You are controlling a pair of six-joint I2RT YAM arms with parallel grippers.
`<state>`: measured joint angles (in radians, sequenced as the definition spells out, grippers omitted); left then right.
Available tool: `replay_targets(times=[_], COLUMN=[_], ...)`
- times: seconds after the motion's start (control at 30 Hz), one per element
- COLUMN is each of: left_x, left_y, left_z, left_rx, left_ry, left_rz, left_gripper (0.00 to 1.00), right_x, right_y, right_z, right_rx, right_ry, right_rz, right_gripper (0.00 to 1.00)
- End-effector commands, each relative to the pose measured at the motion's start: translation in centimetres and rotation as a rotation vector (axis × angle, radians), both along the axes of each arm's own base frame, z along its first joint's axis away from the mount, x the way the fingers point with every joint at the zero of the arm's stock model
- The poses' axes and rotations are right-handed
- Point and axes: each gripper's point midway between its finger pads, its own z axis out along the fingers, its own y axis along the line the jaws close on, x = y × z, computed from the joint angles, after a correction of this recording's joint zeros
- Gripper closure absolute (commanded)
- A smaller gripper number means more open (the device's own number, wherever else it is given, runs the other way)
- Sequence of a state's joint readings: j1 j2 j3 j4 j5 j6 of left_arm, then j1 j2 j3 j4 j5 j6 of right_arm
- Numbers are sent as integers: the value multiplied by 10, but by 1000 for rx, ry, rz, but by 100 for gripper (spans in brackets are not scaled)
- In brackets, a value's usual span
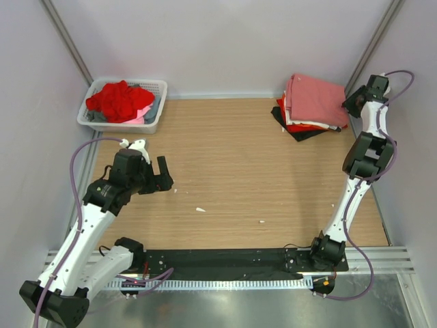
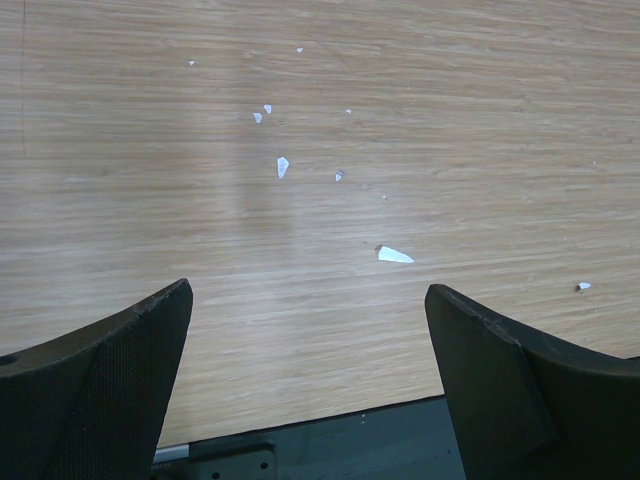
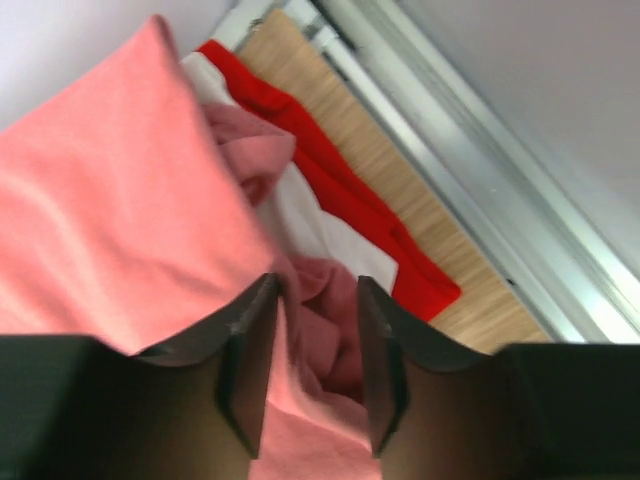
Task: Fold and stack the t-shirts
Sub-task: Reset both grippers
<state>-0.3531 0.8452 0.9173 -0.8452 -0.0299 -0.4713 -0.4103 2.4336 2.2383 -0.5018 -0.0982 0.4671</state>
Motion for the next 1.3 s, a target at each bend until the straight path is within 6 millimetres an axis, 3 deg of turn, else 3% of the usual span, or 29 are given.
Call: replay_targets(times=[0.0,0.1,0.17,0.2,0.27,0.3,0.33,0.43,0.5,0.57,0.6,0.67,0.7,0.77,0.8,0.87,0.9,0.93,0.97,1.0,1.03,1.07,1.1,1.27], left_x=[7,6,6,6,6,5,5,4,4,4,3,3,3,4,4,5,5,5,4,5,5,5,4,3], left_y=[-2,-2,-2,-2,-2,-1,-1,0,1,2,2,4,4,5,6,7,7,7,8,9,11,12,12,18], left_z=[6,7,9,9,11,11,12,16,17,19,19,21,21,21,19,19,19,18,19,20,21,23,23,29], left_rx=[-13,-15,-16,-17,-19,-19,-20,-22,-23,-24,-22,-22,-21,-19,-11,-7,-5,-4,-3,-2,2,2,2,11], left_ry=[-38,-42,-49,-51,-57,-60,-61,-80,-85,-96,-95,-105,-105,-106,-101,-99,-97,-96,-99,-103,-106,-117,-119,-145], left_rz=[1,1,2,2,2,3,3,8,9,13,17,23,24,30,37,43,40,44,46,52,58,63,66,87], left_gripper=[0,0,0,0,0,0,0,0,0,0,0,0,0,0,0,0,0,0,0,0,0,0,0,0], right_x=[-11,-37,-62,-70,-83,-95,-100,-122,-135,-138,-148,-146,-163,-176,-202,-227,-250,-267,-283,-300,-314,-324,-336,-364], right_y=[-52,-69,-76,-77,-73,-68,-64,-40,-9,25,63,124,177,245,296,350,366,401,412,418,438,443,443,451], right_z=[35,53,95,106,129,154,167,215,239,251,251,253,233,225,195,179,143,140,135,96,99,98,70,42], right_rx=[-149,-231,-295,-311,-324,-336,-344,-392,-400,-385,-363,-309,-259,-161,-95,-2,34,101,136,169,231,262,270,265], right_ry=[-7,50,40,38,13,-21,-39,-91,-123,-167,-188,-288,-296,-388,-374,-411,-366,-402,-420,-352,-395,-417,-375,-386], right_rz=[-174,-288,-369,-390,-414,-425,-424,-417,-376,-287,-203,-19,99,292,420,575,620,697,722,743,780,787,787,842], right_gripper=[55,48,47,46,43,38,35,25,20,20,19,17,17,13,12,10,9,8,6,6,6,5,5,5])
